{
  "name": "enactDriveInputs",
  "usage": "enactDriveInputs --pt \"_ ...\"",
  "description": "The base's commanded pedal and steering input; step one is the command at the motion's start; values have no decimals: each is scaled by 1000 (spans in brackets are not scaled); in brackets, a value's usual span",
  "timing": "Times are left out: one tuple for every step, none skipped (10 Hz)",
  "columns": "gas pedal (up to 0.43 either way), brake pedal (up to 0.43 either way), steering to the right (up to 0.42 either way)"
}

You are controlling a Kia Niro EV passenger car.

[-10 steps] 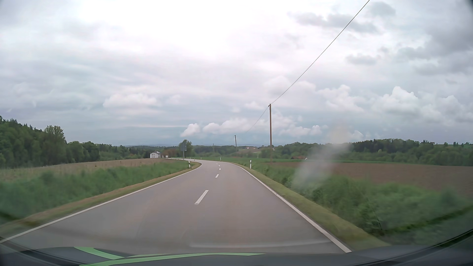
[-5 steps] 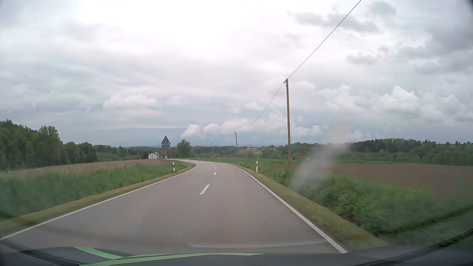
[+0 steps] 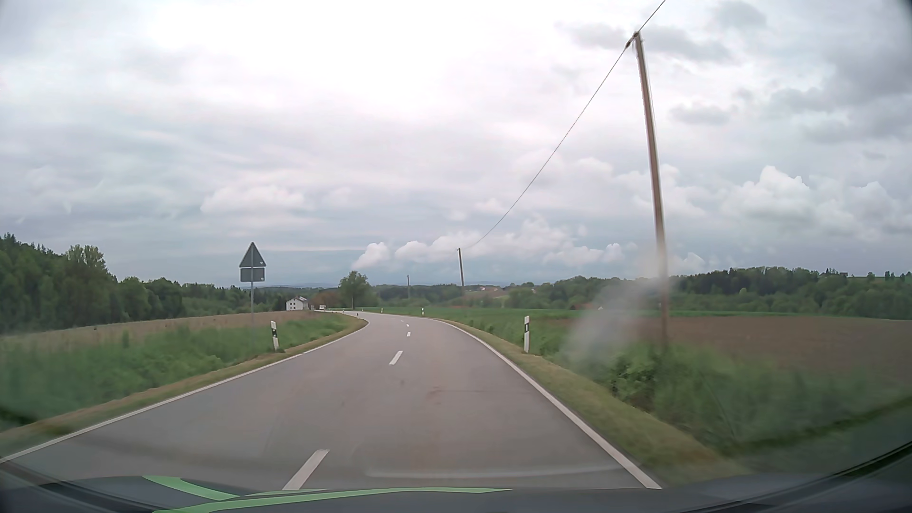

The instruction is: Follow the waypoints while adhering to traffic rules and regulations

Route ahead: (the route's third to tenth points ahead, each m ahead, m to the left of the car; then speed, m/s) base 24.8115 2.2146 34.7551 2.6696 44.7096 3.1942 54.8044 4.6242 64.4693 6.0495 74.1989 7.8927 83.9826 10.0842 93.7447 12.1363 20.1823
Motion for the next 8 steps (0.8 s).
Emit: enactDriveInputs --pt "177 0 -9" --pt "177 0 -12" --pt "177 0 -13" --pt "177 0 -13" --pt "177 0 -13" --pt "177 0 -13" --pt "177 0 -14" --pt "177 0 -14"
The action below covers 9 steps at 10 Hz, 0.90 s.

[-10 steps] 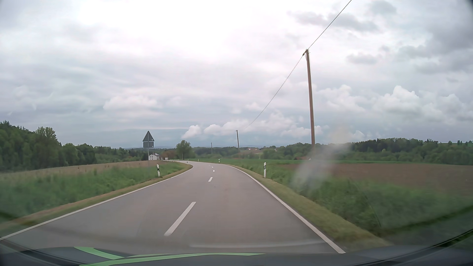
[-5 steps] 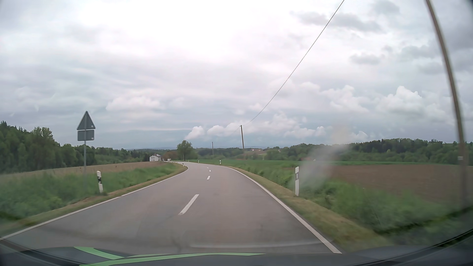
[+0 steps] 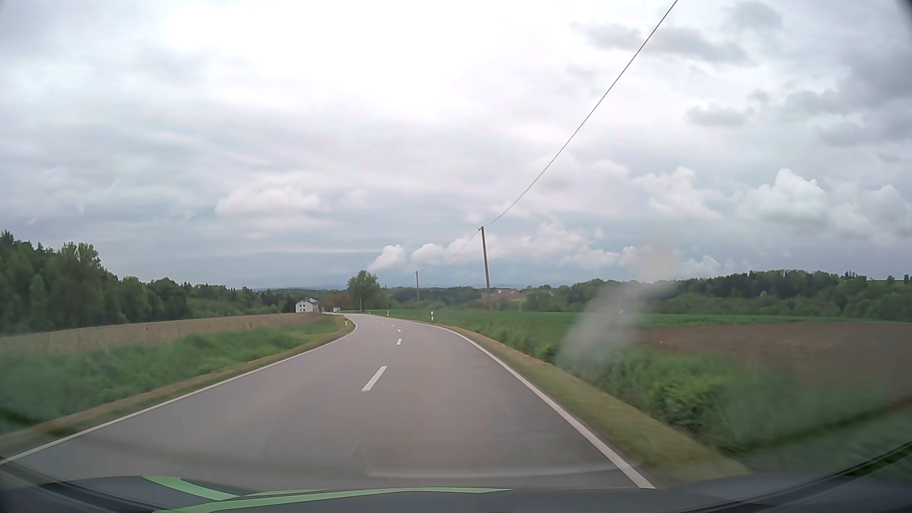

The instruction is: Follow the waypoints while adhering to traffic rules and regulations

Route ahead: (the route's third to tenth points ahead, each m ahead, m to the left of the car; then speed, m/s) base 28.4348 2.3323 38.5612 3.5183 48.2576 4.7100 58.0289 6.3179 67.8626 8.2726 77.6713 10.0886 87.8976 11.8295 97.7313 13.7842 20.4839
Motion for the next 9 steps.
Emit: enactDriveInputs --pt "177 0 -16" --pt "177 0 -17" --pt "177 0 -18" --pt "177 0 -18" --pt "177 0 -19" --pt "177 0 -19" --pt "177 0 -20" --pt "177 0 -21" --pt "177 0 -22"
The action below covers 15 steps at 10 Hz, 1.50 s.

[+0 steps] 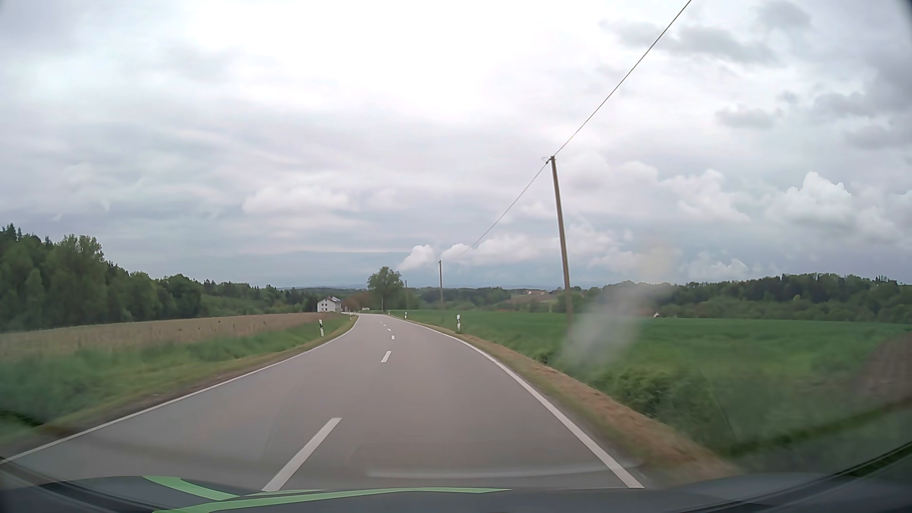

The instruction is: Follow the waypoints while adhering to traffic rules and regulations

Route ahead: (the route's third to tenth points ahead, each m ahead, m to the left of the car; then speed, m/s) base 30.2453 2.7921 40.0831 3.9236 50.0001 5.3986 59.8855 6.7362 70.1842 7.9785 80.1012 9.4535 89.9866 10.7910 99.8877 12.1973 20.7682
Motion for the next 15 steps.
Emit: enactDriveInputs --pt "177 0 -23" --pt "177 0 -25" --pt "177 0 -25" --pt "177 0 -25" --pt "177 0 -25" --pt "177 0 -25" --pt "177 0 -25" --pt "177 0 -25" --pt "177 0 -24" --pt "177 0 -24" --pt "177 0 -22" --pt "177 0 -20" --pt "177 0 -16" --pt "177 0 -13" --pt "177 0 -12"
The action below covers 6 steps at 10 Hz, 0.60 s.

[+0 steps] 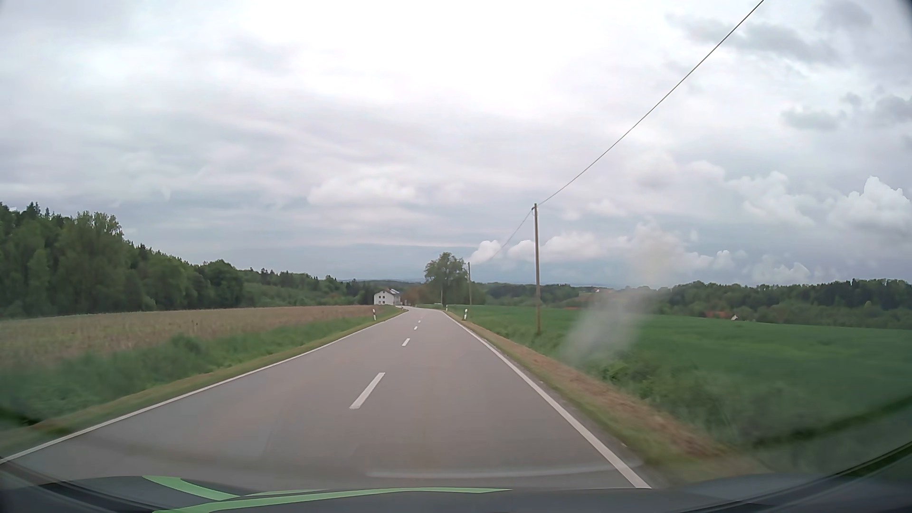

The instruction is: Follow the waypoints while adhering to traffic rules and regulations

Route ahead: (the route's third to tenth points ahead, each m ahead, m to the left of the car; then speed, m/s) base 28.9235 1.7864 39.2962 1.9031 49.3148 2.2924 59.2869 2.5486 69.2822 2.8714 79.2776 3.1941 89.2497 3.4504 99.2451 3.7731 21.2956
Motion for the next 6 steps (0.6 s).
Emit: enactDriveInputs --pt "177 0 -10" --pt "177 0 -8" --pt "177 0 -8" --pt "177 0 -7" --pt "177 0 -7" --pt "177 0 -6"
